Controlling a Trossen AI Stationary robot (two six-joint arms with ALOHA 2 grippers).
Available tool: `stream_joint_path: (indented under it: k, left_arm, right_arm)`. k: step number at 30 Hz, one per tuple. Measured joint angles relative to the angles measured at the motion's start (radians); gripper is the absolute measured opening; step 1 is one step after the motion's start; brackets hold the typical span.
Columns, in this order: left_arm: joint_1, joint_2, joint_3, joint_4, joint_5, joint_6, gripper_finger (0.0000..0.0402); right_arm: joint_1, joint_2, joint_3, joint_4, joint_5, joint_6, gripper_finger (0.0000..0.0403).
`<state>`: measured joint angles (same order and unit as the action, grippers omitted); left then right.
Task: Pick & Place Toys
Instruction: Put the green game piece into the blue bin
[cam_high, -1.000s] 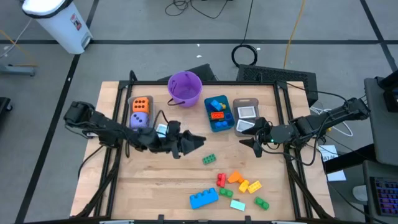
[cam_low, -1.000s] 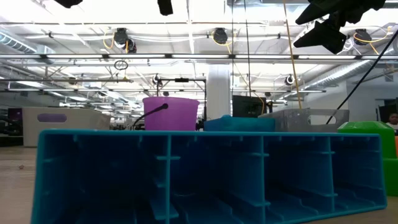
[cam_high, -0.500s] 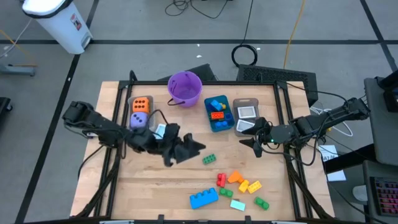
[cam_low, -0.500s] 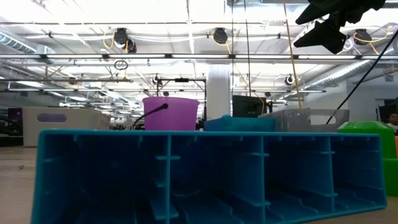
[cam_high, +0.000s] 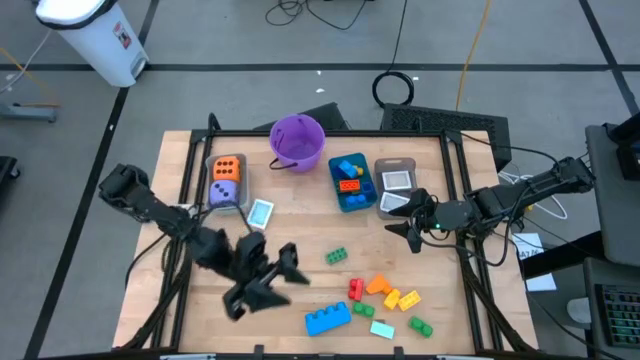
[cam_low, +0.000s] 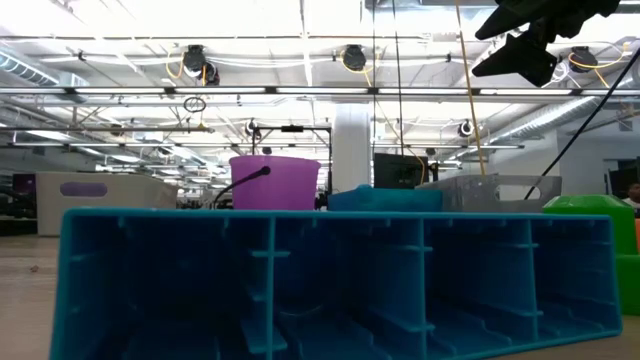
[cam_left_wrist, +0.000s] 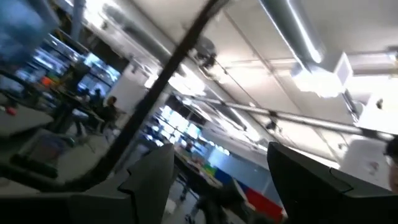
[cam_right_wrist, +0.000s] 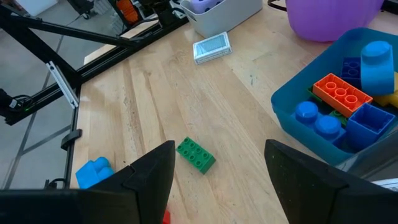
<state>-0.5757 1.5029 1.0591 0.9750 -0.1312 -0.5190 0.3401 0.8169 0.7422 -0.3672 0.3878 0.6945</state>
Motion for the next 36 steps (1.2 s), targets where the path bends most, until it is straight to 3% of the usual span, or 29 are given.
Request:
stream_joint_path:
  k: [8, 13, 23, 29, 33, 36]
  left_arm:
    - [-0.091, 0.000, 0.000, -0.033, -0.054, 0.070, 0.0267]
    - [-0.078, 0.000, 0.000, -0.035, -0.148, 0.063, 0.0266]
    - [-0.049, 0.000, 0.000, -0.059, -0.178, 0.051, 0.0266]
    - [-0.009, 0.000, 0.000, -0.063, -0.263, 0.051, 0.0266]
    - [0.034, 0.000, 0.000, -0.031, -0.267, 0.021, 0.0266]
    - [0.059, 0.000, 0.016, -0.022, -0.265, 0.014, 0.0266]
  right_arm:
    - [0.000, 0.000, 0.000, 0.000, 0.000, 0.000, 0.0240]
    - [0.000, 0.000, 0.000, 0.000, 0.000, 0.000, 0.0240]
    - [0.000, 0.000, 0.000, 0.098, 0.002, 0.000, 0.0240]
    - [-0.001, 0.011, 0.000, 0.308, 0.001, -0.007, 0.0240]
    - [0.000, 0.059, 0.001, 0.587, -0.084, -0.065, 0.0240]
    - [0.000, 0.130, 0.042, 0.636, -0.112, -0.112, 0.0240]
